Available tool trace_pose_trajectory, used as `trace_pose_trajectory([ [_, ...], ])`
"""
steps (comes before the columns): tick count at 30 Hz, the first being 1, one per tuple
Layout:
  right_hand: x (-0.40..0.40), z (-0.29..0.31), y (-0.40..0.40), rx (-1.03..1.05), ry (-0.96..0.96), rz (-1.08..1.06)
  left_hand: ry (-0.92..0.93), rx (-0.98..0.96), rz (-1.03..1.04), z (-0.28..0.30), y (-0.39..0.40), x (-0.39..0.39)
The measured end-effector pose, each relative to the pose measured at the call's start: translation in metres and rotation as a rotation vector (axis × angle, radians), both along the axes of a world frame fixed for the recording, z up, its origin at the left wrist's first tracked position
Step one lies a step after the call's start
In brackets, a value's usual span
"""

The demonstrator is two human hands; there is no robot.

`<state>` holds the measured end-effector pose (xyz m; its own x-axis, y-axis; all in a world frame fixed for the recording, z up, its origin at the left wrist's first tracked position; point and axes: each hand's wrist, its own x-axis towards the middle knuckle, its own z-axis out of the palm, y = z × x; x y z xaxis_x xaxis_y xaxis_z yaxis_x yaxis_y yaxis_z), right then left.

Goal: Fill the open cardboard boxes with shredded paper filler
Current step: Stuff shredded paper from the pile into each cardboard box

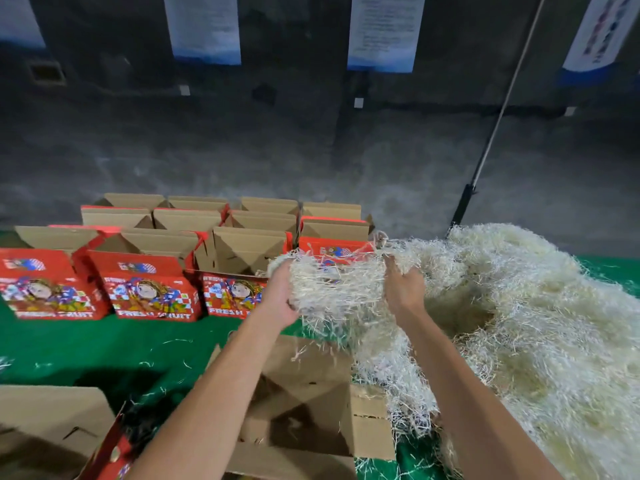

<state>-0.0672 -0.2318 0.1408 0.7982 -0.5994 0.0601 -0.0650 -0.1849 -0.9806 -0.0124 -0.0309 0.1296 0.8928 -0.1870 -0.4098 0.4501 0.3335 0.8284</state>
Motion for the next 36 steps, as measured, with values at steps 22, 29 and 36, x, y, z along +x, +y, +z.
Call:
trace_pose_trajectory([
  [22, -0.027, -0.012, 0.014, -0.040, 0.104, 0.508, -0.042, -0.150, -0.009, 0.004, -0.039, 0.001],
  [29, -0.026, -0.023, 0.008, -0.225, 0.082, 0.583, -0.014, -0.209, 0.178, 0.031, -0.038, 0.005],
  [36, -0.034, -0.026, -0.050, -0.313, 0.081, 0.558, 0.033, -0.085, 0.307, 0.029, 0.012, 0.021],
])
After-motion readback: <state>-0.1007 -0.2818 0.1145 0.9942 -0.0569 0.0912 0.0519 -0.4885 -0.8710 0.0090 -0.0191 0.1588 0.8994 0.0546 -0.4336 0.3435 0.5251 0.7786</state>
